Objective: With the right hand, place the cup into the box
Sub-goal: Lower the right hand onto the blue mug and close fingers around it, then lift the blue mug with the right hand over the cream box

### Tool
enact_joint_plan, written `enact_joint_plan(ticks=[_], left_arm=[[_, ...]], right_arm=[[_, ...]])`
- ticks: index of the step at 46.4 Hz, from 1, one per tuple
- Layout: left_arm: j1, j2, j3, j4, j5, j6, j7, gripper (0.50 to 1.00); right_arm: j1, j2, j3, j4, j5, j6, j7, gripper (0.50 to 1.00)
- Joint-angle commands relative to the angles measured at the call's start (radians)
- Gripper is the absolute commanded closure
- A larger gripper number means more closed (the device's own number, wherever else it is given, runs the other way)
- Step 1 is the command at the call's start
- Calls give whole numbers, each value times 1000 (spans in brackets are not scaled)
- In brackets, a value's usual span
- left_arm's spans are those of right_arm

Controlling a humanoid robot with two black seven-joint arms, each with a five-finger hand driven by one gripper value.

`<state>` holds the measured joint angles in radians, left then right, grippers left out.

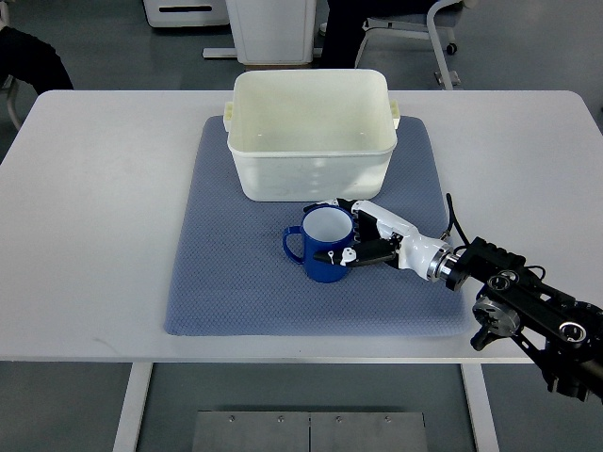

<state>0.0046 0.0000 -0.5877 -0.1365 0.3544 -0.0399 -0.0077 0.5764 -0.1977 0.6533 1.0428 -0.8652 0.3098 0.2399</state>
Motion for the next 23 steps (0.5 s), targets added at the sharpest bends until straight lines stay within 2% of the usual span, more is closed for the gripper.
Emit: enact_joint_plan(ticks=[1,15,23], left_arm=[[2,0,0,0,0,0,0,500],[0,0,0,0,0,0,0,500],[0,0,0,0,0,0,0,500]], right_arm=[[-3,3,3,-9,0,-1,4,1000],[11,-11,11,2,5,6,41,1000],[20,-80,14,94,9,25,48,1000]])
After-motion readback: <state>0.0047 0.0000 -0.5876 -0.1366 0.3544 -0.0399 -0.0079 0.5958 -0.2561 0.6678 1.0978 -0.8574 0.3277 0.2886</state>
